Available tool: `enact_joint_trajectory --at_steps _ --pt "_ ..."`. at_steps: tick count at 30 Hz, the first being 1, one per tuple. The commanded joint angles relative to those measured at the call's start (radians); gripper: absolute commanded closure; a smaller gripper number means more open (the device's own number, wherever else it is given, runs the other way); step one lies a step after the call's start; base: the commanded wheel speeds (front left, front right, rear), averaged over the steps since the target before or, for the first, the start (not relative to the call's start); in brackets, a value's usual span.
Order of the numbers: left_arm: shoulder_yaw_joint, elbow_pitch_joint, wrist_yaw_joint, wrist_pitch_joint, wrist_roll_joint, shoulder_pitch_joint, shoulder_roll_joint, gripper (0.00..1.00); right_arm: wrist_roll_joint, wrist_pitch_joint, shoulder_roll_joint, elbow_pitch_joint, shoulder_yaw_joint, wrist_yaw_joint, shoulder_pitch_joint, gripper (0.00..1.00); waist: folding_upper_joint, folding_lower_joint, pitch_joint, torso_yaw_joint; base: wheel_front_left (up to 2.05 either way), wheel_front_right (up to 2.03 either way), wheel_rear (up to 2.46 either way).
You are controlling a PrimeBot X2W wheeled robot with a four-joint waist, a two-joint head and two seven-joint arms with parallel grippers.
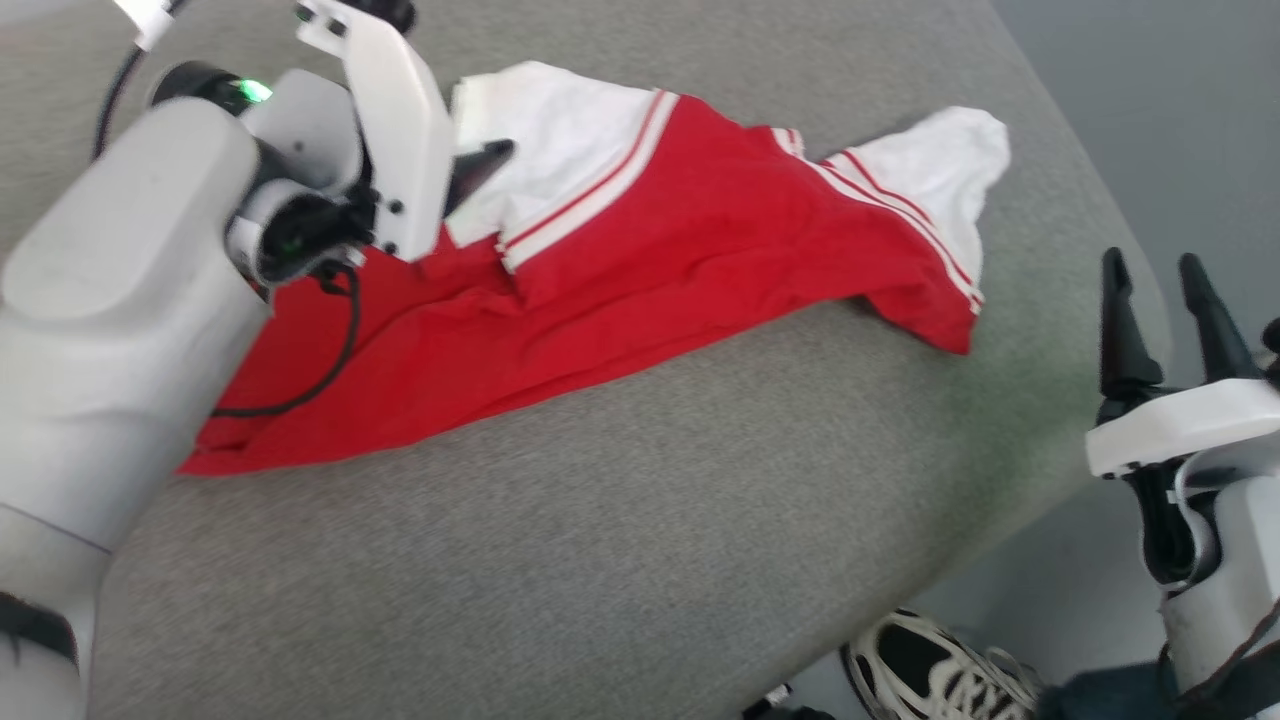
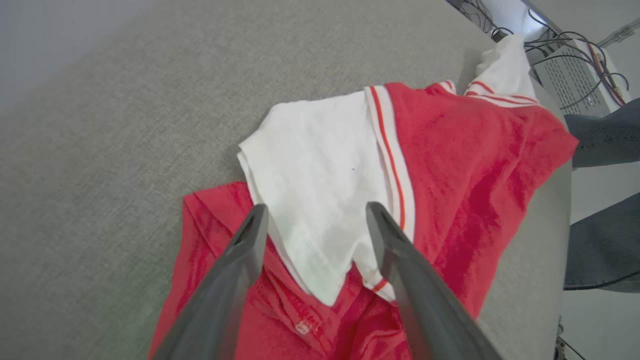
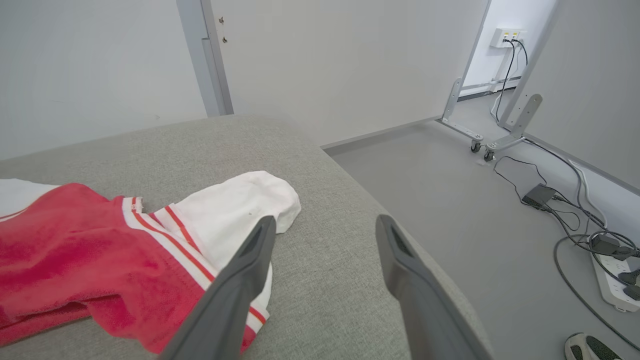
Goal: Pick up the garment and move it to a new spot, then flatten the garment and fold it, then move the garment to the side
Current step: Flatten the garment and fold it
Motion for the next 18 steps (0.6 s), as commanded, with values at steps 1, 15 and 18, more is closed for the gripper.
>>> enact_joint_trajectory --at_steps 1,15,18 --pt "-0.008 0.028 0.002 0.013 -0.023 -0.018 0.0 0.0 -0.002 -0.005 0.012 -0.007 0.005 -0.001 0.006 0.0 0.0 0.0 0.032 -0.042 0.0 0.0 0.0" --pt "-0.101 0.204 0.002 -0.085 -0.06 -0.139 -0.055 0.12 -0.006 -0.005 0.029 -0.033 0.032 -0.001 -0.009 0.0 0.0 0.0 0.085 -0.072 0.0 0.0 0.0" --pt "-0.117 0.211 0.002 -0.129 -0.075 -0.152 -0.057 1.0 -0.007 -0.005 0.03 -0.031 0.048 -0.001 -0.013 0.0 0.0 0.0 0.084 -0.072 0.0 0.0 0.0"
